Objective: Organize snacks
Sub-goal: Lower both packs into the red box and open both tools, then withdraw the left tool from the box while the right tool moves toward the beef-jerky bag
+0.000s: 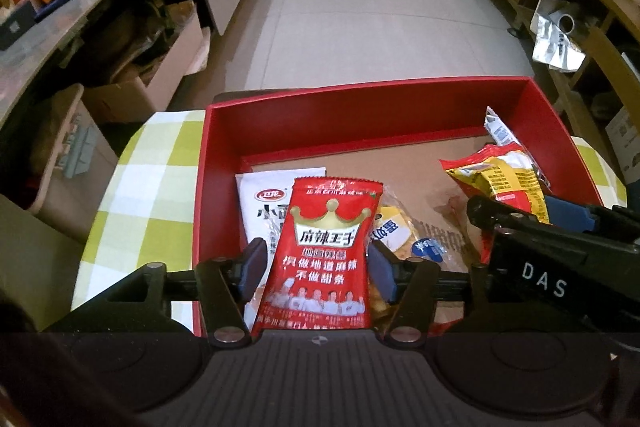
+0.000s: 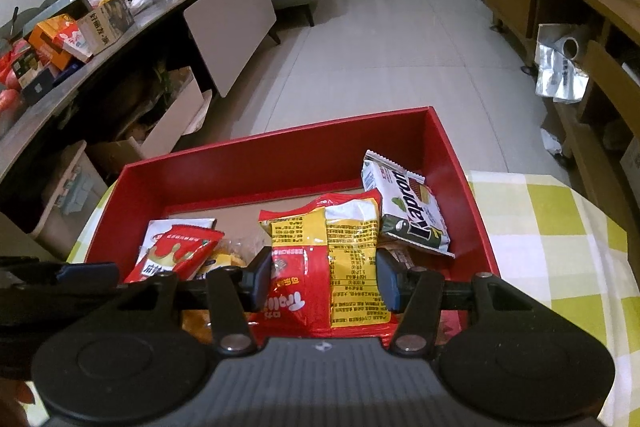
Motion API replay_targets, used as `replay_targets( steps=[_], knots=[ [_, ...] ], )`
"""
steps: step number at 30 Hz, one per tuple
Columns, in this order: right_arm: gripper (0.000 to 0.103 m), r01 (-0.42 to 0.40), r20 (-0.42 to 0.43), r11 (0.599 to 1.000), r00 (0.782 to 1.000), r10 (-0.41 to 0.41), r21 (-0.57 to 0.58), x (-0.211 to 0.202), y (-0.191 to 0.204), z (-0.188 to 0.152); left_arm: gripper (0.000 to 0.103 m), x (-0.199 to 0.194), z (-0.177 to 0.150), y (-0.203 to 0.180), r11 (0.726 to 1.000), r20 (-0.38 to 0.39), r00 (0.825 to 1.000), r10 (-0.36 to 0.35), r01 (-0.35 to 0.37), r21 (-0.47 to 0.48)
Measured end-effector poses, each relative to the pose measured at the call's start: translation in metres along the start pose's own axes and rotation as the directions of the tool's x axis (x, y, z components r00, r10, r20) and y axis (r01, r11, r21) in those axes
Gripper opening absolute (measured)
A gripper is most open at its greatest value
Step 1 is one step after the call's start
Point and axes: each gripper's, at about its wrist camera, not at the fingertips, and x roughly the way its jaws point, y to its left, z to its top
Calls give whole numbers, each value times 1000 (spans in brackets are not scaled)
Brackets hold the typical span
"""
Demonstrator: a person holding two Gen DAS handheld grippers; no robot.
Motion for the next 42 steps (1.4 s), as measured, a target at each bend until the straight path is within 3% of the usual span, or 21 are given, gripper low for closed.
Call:
replay_targets(
  steps=[4, 13, 34, 42],
  knots=[
    [62, 19, 2, 1000, 1000, -19, 2, 3, -4, -1, 75, -1, 0, 2, 1000, 4, 1000, -8, 8, -11],
    [64, 34, 14, 999, 999, -34, -7, 1, -5, 1, 80, -5, 1, -3, 1000, 30, 1000, 8, -9, 11],
    [66, 65, 118, 998, 991, -66, 8, -25, -8, 11, 86, -22, 1, -5, 1000, 75, 997, 4, -6, 24],
    [69, 91, 102, 996, 991, -90, -8, -31, -8, 12, 86, -28, 0, -7, 1000, 86, 996, -10, 8, 30]
  ],
)
